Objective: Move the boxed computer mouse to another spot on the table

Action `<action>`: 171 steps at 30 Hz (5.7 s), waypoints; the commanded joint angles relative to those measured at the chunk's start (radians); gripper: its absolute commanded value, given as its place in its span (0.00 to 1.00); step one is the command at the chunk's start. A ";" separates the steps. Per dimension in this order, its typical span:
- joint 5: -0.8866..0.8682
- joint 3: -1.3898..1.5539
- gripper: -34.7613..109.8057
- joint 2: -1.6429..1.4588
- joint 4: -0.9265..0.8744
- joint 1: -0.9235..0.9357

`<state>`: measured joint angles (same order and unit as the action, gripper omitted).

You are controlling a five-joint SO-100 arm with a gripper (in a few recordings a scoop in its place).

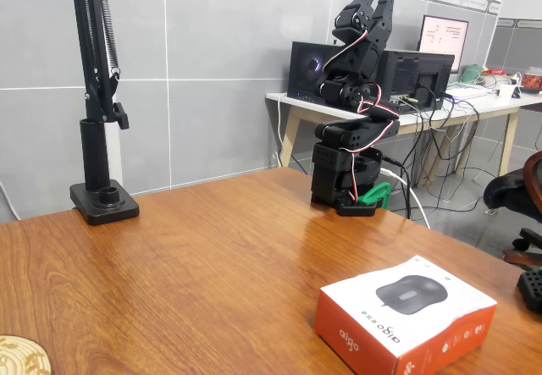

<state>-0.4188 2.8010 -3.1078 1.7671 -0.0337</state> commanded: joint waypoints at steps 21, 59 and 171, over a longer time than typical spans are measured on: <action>-0.005 0.000 0.24 -0.002 0.002 0.005; -0.005 0.000 0.24 -0.002 0.002 0.005; 0.178 -0.985 0.93 1.417 -2.175 -0.900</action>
<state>-0.2378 1.8837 -1.7349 -0.4065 -0.9449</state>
